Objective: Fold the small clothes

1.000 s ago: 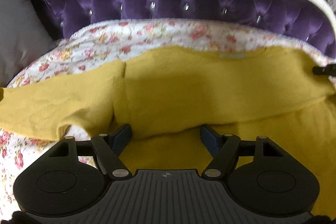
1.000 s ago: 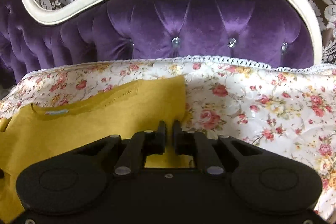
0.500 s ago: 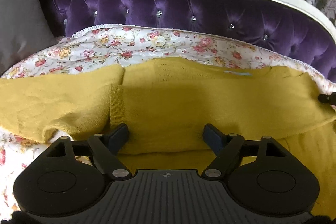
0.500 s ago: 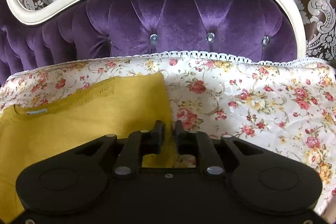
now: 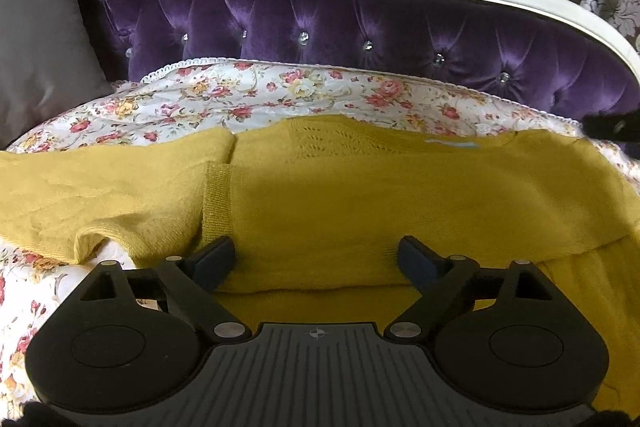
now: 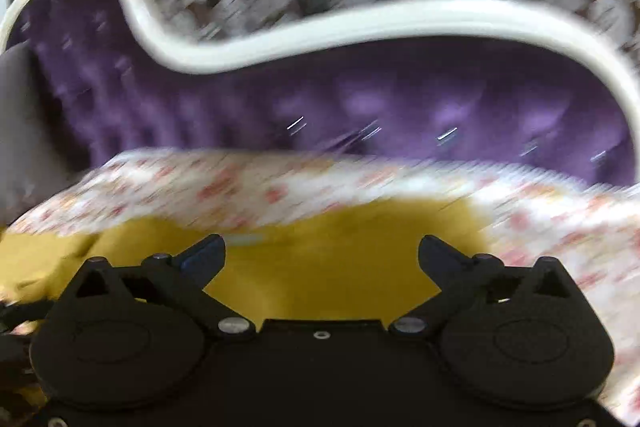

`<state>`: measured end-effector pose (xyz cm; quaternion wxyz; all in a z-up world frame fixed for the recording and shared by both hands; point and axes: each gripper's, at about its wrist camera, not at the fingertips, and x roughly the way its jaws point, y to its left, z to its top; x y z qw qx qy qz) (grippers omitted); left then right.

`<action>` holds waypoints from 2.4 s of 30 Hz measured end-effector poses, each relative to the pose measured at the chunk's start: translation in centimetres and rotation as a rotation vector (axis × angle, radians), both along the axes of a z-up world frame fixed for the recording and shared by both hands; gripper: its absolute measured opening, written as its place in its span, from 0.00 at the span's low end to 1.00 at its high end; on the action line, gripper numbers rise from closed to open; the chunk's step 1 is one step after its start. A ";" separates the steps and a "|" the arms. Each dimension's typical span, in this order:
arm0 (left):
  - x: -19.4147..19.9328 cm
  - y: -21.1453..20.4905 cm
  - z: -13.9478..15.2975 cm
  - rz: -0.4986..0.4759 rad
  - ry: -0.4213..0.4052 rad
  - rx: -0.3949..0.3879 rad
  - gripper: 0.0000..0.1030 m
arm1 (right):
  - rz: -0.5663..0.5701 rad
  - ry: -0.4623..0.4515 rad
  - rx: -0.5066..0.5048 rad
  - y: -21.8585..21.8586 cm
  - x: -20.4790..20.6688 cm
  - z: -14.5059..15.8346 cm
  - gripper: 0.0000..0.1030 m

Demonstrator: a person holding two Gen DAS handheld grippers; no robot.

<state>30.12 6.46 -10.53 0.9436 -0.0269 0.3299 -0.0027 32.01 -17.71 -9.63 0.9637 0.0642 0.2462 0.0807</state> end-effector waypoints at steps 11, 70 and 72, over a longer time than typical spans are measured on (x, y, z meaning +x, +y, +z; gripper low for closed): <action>-0.2 -0.1 -0.1 0.007 -0.014 -0.001 0.88 | 0.007 0.111 -0.113 4.8 1.4 -4.5 1.00; -8.9 21.8 3.5 0.302 -0.098 -0.255 0.88 | -0.018 0.076 -0.107 4.9 1.6 -5.0 1.00; -8.2 22.9 3.5 0.317 -0.099 -0.246 0.88 | -0.018 0.076 -0.107 4.9 1.6 -5.0 1.00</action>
